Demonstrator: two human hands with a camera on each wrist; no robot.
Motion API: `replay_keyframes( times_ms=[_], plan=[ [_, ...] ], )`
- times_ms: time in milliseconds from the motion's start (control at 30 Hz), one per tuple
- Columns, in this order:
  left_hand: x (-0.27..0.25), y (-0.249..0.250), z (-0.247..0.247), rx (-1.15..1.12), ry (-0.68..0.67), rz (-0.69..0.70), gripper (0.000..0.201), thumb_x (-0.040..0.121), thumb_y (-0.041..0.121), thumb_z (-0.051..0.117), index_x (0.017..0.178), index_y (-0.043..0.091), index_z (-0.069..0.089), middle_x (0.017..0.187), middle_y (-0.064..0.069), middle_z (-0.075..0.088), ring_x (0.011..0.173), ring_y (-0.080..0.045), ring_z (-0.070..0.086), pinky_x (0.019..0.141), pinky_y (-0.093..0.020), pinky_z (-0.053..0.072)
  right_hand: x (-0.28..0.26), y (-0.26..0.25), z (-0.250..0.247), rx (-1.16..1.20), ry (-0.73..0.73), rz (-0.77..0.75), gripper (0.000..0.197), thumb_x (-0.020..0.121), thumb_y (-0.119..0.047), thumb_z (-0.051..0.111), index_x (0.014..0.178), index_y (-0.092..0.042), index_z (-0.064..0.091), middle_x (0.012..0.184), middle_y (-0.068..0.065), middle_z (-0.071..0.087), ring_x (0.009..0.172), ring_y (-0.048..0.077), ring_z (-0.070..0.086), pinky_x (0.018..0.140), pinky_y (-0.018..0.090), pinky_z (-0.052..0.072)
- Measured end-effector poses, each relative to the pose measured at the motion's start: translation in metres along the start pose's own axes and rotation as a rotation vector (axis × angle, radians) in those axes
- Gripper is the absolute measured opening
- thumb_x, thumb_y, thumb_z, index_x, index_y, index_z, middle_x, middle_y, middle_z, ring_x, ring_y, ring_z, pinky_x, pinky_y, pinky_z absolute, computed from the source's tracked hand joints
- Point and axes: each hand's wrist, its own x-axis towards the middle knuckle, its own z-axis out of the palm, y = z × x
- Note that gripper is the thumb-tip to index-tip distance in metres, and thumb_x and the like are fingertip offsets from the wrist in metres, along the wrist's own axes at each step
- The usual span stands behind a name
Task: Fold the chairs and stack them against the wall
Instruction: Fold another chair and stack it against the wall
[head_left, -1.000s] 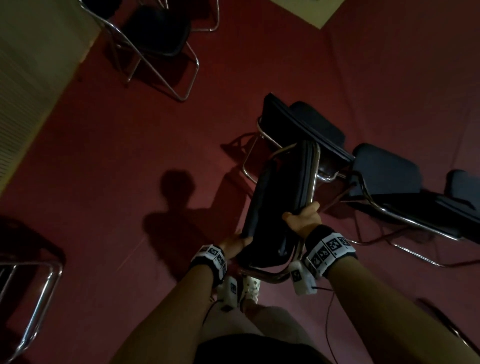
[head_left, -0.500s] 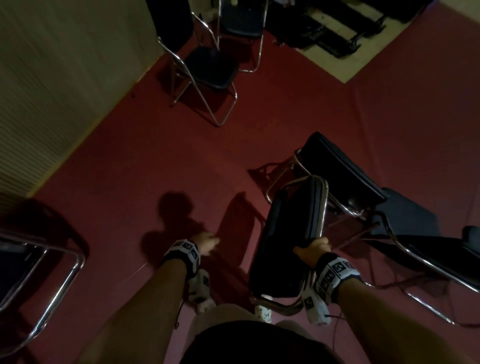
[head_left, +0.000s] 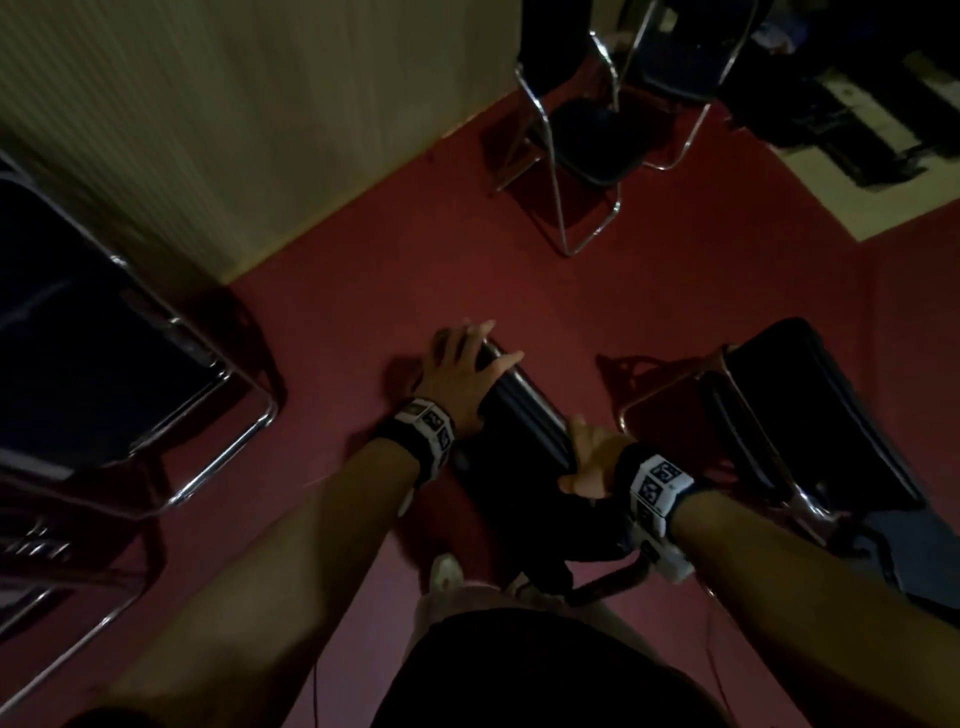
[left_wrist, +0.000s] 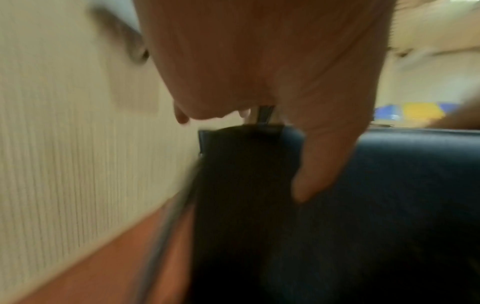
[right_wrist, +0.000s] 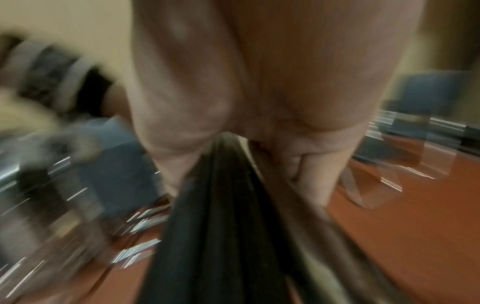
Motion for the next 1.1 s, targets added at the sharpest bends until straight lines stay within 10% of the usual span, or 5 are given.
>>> replay_keyframes(
  times_ms=[167,333,467,1100],
  plan=[
    [-0.046,-0.049,-0.019,0.010,-0.361,-0.052,0.070,0.065,0.031,0.082,0.129,0.037,0.054,0.130,0.000,0.062,0.119,-0.030,0.060,0.097,-0.048,0.051,0.011,-0.082,-0.006,-0.401,0.034,-0.424,0.089,0.087,-0.041,0.070,0.151,-0.008,0.018,0.132,0.016,0.057,0.108,0.035,0.062,0.088,0.041,0.053],
    [-0.141,-0.075,0.016,-0.185,-0.472,-0.299,0.077,0.057,0.040,0.084,0.128,0.036,0.055,0.117,0.005,0.066,0.103,-0.024,0.066,0.083,-0.031,0.054,0.014,-0.142,0.008,-0.820,0.025,-0.724,0.082,0.080,-0.041,0.076,0.142,-0.014,0.030,0.114,0.011,0.063,0.092,0.032,0.065,0.065,0.038,0.048],
    [-0.199,-0.074,0.070,-0.430,-0.452,-0.576,0.063,0.038,0.051,0.075,0.096,0.045,0.049,0.094,0.013,0.069,0.083,-0.016,0.069,0.078,-0.038,0.060,0.013,-0.176,0.020,-1.065,0.053,-0.927,0.079,0.078,-0.036,0.077,0.140,-0.016,0.032,0.122,0.009,0.061,0.104,0.033,0.065,0.080,0.040,0.053],
    [-0.326,-0.041,0.050,-0.487,-0.266,-0.976,0.064,0.055,0.035,0.087,0.112,0.037,0.057,0.109,0.003,0.067,0.098,-0.023,0.064,0.085,-0.039,0.056,0.003,-0.281,0.064,-1.240,-0.006,-1.335,0.080,0.084,-0.035,0.072,0.147,-0.018,0.025,0.123,0.009,0.058,0.103,0.030,0.061,0.076,0.035,0.049]
  ],
)
